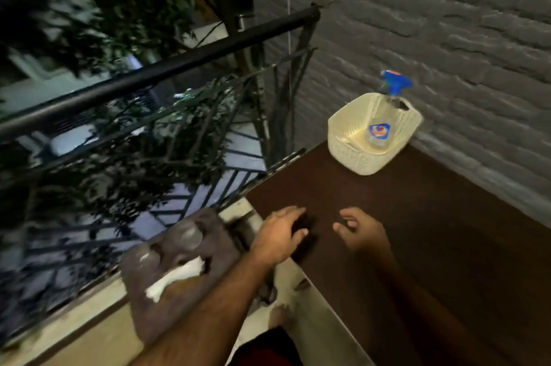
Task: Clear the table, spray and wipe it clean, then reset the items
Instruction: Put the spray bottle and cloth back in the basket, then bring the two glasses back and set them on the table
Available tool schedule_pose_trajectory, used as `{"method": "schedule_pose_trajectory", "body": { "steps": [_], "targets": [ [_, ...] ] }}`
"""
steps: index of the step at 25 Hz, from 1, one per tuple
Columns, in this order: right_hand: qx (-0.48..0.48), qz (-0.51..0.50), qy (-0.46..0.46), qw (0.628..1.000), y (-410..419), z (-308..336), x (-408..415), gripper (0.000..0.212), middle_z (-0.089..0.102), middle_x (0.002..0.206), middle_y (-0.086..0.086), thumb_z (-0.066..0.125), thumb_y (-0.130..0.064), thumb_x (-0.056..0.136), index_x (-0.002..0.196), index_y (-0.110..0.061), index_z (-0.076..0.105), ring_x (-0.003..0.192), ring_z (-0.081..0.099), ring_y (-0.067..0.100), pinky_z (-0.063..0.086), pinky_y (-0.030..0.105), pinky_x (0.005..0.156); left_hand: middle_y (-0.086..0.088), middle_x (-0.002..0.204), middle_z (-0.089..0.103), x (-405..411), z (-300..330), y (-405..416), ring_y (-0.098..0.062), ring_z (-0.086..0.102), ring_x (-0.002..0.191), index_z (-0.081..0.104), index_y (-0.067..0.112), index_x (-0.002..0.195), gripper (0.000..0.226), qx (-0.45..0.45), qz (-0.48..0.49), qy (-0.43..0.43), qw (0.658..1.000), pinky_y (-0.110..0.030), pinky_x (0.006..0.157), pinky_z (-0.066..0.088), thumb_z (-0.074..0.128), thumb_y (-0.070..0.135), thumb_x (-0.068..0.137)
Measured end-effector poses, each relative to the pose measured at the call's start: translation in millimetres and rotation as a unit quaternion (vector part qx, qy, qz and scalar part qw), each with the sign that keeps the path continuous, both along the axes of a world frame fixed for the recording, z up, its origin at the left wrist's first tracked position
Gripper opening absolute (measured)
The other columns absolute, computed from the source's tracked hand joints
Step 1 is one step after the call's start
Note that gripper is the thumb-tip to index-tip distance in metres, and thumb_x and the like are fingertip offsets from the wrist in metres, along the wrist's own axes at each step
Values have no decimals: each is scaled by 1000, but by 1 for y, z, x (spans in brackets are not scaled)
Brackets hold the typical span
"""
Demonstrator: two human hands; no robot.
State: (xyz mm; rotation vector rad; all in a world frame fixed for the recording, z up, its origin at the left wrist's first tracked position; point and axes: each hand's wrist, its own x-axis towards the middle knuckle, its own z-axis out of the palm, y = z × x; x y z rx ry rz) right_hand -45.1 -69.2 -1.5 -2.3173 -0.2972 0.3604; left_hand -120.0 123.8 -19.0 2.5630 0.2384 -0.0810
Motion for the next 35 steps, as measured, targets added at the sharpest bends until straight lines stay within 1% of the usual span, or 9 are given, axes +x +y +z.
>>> {"method": "schedule_pose_trajectory", "body": {
  "steps": [6, 9, 12, 19, 22, 25, 29, 32, 35],
  "targets": [
    [38, 113, 44, 992, 83, -5, -47, 34, 69, 111, 2, 70, -23, 82, 115, -17, 64, 100, 65, 15, 52, 32, 90, 3, 146, 46, -110, -6, 73, -16, 41, 134, 43, 27, 142, 54, 0, 141, 0, 990, -27, 110, 30, 56, 39, 92],
    [29, 185, 60, 980, 134, -13, -70, 34, 69, 110, 4, 70, -26, 81, 114, -19, 64, 101, 66, 19, 53, 40, 91, 1, 142, 50, -161, -12, 107, -17, 46, 129, 45, 28, 141, 53, -23, 225, 18, 974, -26, 105, 35, 59, 38, 90],
    [20, 229, 59, 971, 185, -21, -92, 36, 70, 109, 7, 73, -25, 79, 113, -17, 64, 97, 68, 20, 53, 32, 87, 0, 131, 58, -206, -16, 143, -20, 53, 121, 53, 28, 132, 45, -32, 278, 23, 960, -23, 96, 38, 62, 33, 88],
    [-75, 290, 52, 953, 308, -61, -120, 41, 65, 117, 8, 67, -27, 81, 120, -16, 60, 105, 62, 25, 48, 31, 89, -5, 146, 45, -245, -48, 272, -25, 44, 131, 42, 19, 143, 58, -11, 316, 82, 945, -29, 106, 34, 61, 34, 90],
    [-121, 307, -13, 944, 360, -85, -116, 41, 66, 114, 10, 52, -33, 80, 118, -18, 58, 95, 64, 24, 42, 21, 72, -5, 149, 40, -236, -77, 327, -27, 43, 132, 39, 21, 144, 64, -15, 312, 125, 942, -32, 108, 35, 65, 34, 87],
    [-134, 320, -18, 938, 399, -111, -110, 49, 61, 122, 3, 63, -36, 75, 122, -28, 52, 104, 59, 14, 34, 5, 71, -7, 154, 31, -231, -117, 364, -28, 38, 135, 30, 22, 148, 80, -26, 322, 171, 931, -33, 112, 32, 71, 37, 81],
    [-213, 322, 0, 922, 434, -151, -103, 87, 50, 137, 7, 79, -33, 64, 138, -27, 33, 120, 52, 29, 47, 38, 93, -5, 161, 10, -225, -171, 388, -31, 19, 145, 6, 32, 153, 109, -43, 309, 216, 925, -45, 114, 31, 79, 42, 72],
    [-275, 361, -2, 891, 449, -185, -98, 103, 35, 148, 13, 81, -40, 60, 145, -21, 26, 130, 40, 34, 43, 42, 102, -1, 162, 1, -218, -203, 394, -35, 6, 147, -7, 39, 151, 124, -54, 288, 233, 927, -52, 115, 27, 82, 48, 65],
    [-312, 375, -12, 873, 458, -214, -99, 113, 17, 156, 16, 81, -43, 61, 150, -19, 16, 141, 23, 36, 34, 46, 110, -4, 162, 4, -211, -224, 393, -38, 7, 147, -7, 36, 152, 126, -61, 290, 222, 929, -52, 118, 21, 83, 45, 65]
  ]
}}
